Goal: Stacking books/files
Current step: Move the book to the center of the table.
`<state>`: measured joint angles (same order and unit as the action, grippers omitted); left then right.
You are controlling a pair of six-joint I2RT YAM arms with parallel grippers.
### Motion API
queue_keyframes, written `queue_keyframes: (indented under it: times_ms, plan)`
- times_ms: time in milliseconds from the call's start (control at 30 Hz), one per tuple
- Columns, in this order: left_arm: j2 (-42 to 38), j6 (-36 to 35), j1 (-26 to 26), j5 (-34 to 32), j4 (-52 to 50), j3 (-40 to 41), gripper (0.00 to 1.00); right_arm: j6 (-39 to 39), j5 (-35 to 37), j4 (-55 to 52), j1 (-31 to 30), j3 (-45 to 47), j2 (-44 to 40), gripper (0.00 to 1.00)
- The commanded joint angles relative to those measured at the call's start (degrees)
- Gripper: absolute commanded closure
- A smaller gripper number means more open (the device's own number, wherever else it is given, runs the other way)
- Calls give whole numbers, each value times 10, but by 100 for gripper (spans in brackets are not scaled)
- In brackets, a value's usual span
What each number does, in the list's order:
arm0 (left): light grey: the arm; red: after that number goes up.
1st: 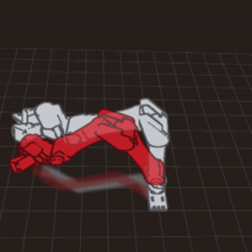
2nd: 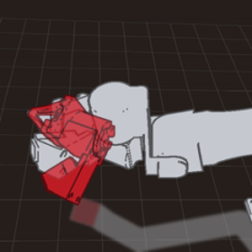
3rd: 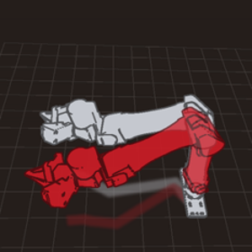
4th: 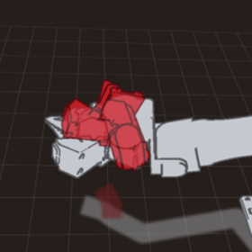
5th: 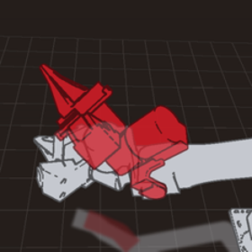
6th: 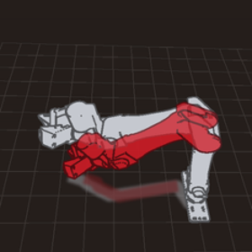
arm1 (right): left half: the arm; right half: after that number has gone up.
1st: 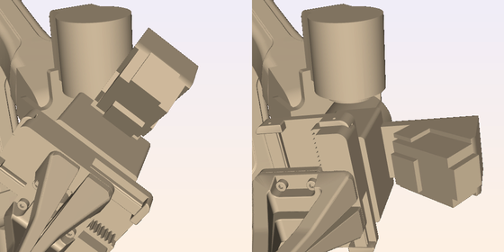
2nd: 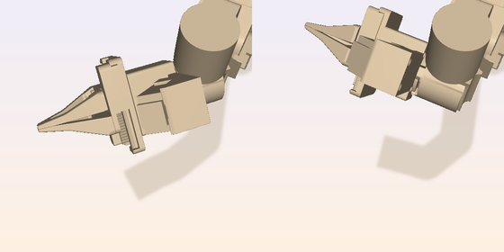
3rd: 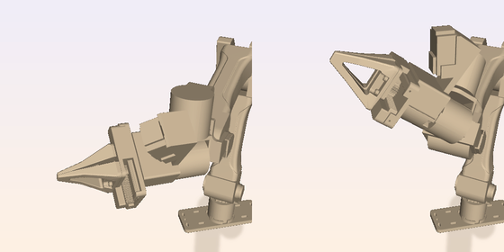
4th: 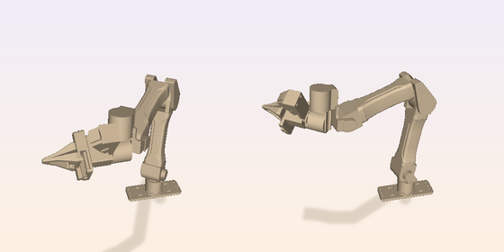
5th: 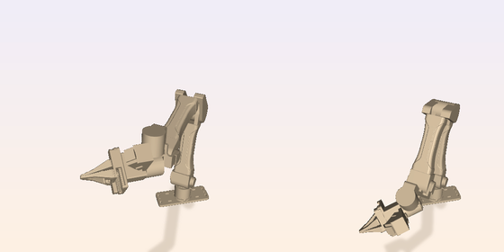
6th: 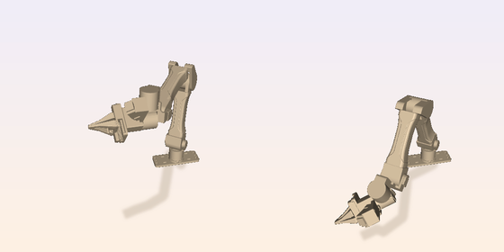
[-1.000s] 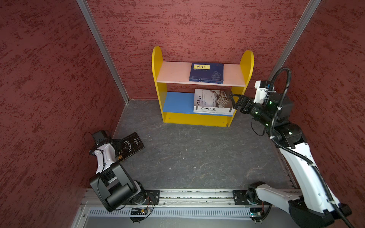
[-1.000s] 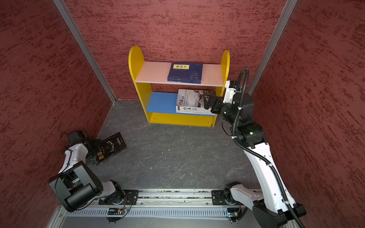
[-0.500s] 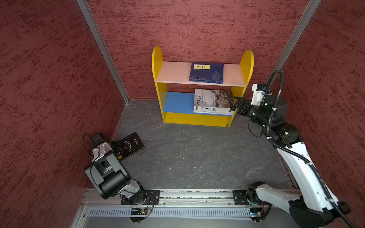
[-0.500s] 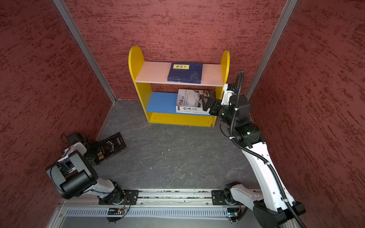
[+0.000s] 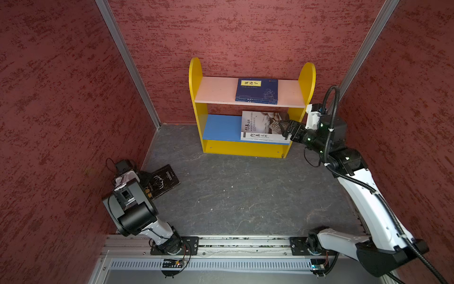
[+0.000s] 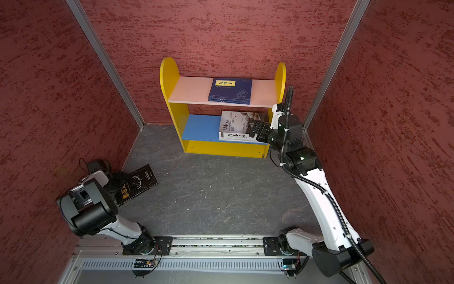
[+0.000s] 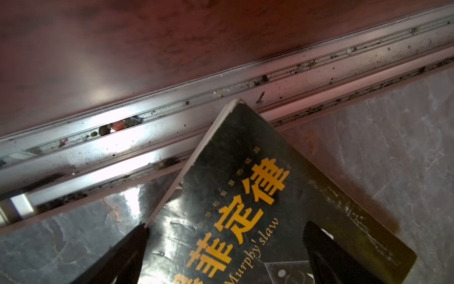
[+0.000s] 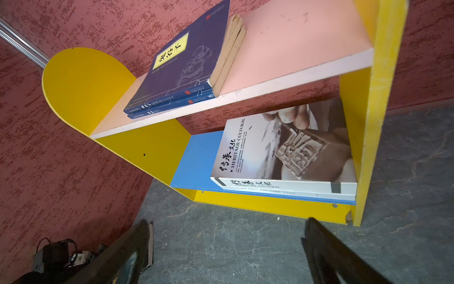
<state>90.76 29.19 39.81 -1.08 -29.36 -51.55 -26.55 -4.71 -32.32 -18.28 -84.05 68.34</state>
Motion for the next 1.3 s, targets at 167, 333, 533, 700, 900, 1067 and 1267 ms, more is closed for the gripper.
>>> queue_keyframes:
  times_ms: [167,333,533,700,900,1067,1267]
  plan:
    - [50,-45,-27,-49,-19,-15,0,11,14,17,-5,-14,9,1]
    - [67,-56,-41,-23,-12,-19,1,18,8,13,-6,-25,21,1]
    - [49,-92,-112,-5,40,0,4,21,10,13,-5,-20,21,1]
    - [54,-130,-181,-35,50,-11,6,23,9,13,-5,-15,18,1]
    - [38,-145,-226,-7,72,-7,11,13,6,20,-5,12,8,2]
    - [35,-143,-292,-2,61,-4,13,-12,-8,44,-5,59,-1,3]
    - [34,-172,-360,-26,29,-18,15,-46,-31,83,-6,113,-6,5]
